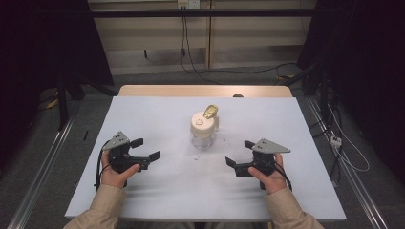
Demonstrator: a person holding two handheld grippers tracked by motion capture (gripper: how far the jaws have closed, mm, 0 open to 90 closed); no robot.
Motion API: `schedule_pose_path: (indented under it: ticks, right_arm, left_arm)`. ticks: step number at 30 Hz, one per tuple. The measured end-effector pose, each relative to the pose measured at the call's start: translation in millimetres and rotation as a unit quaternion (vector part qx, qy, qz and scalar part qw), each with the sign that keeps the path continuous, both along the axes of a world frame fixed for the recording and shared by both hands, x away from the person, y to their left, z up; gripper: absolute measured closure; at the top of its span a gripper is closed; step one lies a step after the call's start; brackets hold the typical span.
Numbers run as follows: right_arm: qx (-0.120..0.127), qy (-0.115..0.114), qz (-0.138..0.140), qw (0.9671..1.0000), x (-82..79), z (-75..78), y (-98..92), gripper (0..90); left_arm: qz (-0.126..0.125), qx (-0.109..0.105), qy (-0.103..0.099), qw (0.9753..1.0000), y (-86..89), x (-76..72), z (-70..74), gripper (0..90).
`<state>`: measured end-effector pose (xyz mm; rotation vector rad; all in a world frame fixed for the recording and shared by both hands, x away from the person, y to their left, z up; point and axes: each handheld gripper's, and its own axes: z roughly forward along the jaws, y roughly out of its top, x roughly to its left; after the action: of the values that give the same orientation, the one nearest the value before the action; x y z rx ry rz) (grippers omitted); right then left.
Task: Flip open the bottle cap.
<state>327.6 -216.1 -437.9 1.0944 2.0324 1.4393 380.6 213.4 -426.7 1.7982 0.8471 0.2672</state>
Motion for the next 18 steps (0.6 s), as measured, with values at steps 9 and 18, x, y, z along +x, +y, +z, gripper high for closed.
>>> schedule_pose_path:
  ticks: [9,18]
  right_arm:
    - [-0.008,0.004,-0.002,1.0,-6.6,-0.7,-11.0,4.2]
    - [-0.009,0.001,-0.01,0.9999,-13.5,-2.2,-21.8,4.7]
  left_arm:
    - [0.002,0.001,0.005,1.0,3.4,-3.1,-3.5,5.0]
    - [0.004,0.0,0.004,1.0,8.5,-4.5,-4.2,5.0]
